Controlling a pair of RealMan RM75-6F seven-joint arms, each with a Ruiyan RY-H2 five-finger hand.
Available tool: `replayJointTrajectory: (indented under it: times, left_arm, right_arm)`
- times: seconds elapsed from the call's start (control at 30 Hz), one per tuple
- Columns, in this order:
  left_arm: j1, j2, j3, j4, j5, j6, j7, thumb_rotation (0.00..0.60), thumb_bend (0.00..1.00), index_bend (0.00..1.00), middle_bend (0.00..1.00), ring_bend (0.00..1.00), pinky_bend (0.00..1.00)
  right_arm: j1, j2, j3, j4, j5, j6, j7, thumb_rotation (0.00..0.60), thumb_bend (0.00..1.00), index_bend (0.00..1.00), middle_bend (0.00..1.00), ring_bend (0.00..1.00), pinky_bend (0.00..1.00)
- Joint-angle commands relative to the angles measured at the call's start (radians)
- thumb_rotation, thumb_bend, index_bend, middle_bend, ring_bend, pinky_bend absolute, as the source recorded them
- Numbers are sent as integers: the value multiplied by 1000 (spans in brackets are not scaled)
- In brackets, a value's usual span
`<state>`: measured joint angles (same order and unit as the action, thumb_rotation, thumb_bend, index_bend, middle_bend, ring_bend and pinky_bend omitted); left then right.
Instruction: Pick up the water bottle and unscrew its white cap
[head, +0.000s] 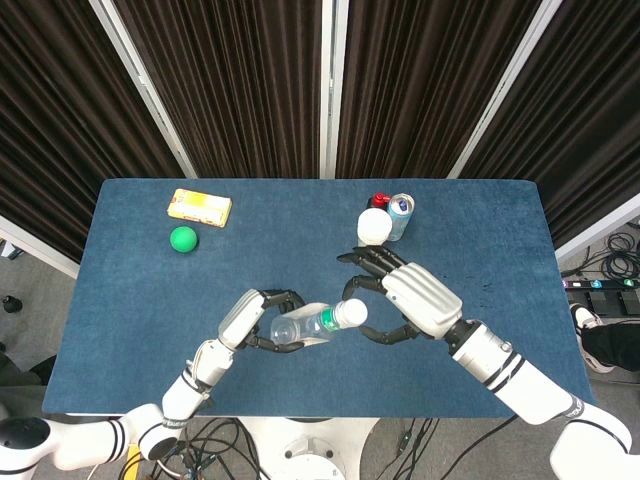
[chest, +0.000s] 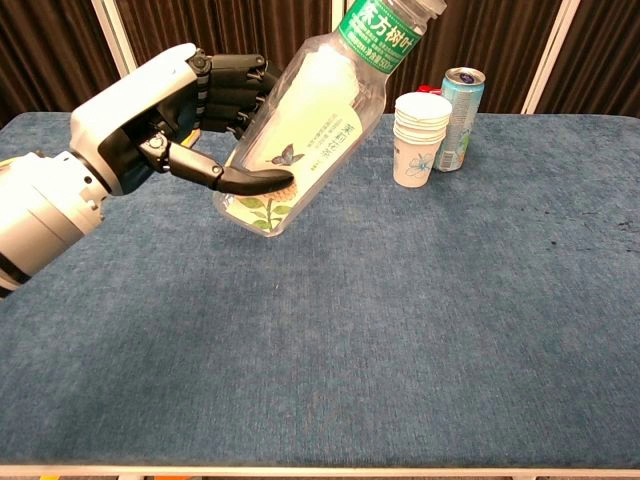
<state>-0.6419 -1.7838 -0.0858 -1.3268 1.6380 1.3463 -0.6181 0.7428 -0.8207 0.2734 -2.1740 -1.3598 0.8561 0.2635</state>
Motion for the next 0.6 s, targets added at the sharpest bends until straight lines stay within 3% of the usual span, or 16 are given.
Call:
replayJointTrajectory:
  times: [0.03, 0.37, 0.6]
  left_arm:
    - [1, -1, 1, 2, 0, 1, 0, 600, 416, 586, 561, 508, 606]
    - [6, 1, 2, 6, -2, 5, -10, 600, 415, 588, 561, 508, 607]
    - [11, 8, 9, 37, -6, -3, 9, 600, 415, 589, 561, 508, 607]
  right_arm:
    - [2, -2, 2, 1, 8, -1, -3, 600, 204, 401, 101, 0, 0]
    - [5, -7, 10, -5, 41, 8, -23, 600, 222, 521, 140, 0, 0]
    - [-24, 22, 22, -14, 36, 49, 6, 600, 227, 535, 147, 0, 0]
